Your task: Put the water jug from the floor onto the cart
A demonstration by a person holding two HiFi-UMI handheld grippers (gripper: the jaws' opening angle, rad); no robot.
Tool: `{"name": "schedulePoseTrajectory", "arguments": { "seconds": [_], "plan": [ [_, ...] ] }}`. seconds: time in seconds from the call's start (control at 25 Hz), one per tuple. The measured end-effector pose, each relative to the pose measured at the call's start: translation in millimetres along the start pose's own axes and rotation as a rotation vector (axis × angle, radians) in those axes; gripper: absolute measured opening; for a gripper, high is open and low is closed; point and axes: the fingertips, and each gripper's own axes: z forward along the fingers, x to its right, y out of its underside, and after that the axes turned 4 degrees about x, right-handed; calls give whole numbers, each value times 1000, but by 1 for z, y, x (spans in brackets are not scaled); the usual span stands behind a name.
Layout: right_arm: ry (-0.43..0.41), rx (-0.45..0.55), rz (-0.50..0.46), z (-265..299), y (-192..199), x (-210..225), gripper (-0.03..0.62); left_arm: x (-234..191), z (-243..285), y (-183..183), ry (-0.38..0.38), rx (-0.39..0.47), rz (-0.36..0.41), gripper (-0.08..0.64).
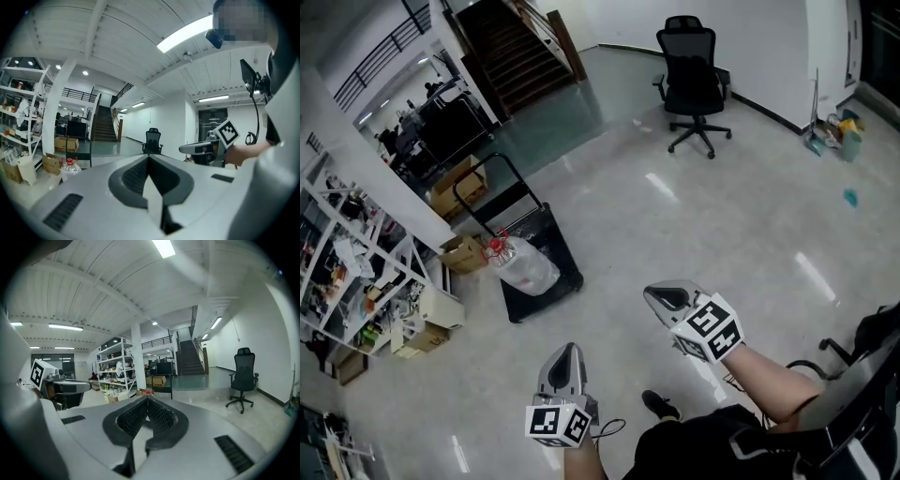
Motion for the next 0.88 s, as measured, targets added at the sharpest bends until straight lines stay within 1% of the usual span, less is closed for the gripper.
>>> {"name": "schedulePoseTrajectory", "arguments": {
  "seconds": [0.08,0.2,0.36,0.52,0.64,0.76,0.88],
  "plan": [
    [-11,-8,-14,-38,13,-1,2,35,-14,9,-5,-10,-14,-2],
    [-19,-14,-7,-89,31,0,3,83,-34,20,-2,-32,-8,-2],
    [-2,-13,36,-141,37,-6,3,127,-67,12,6,-48,3,-2],
    [16,16,14,-168,28,-16,3,141,-87,6,12,-42,21,-2],
    [39,14,11,-184,33,-34,3,151,-107,10,47,-43,28,-2],
    [74,16,-13,-206,44,-69,3,160,-144,14,98,-11,56,-2],
    [119,13,-24,-225,58,-110,3,158,-191,27,125,10,34,-2]
  ]
}}
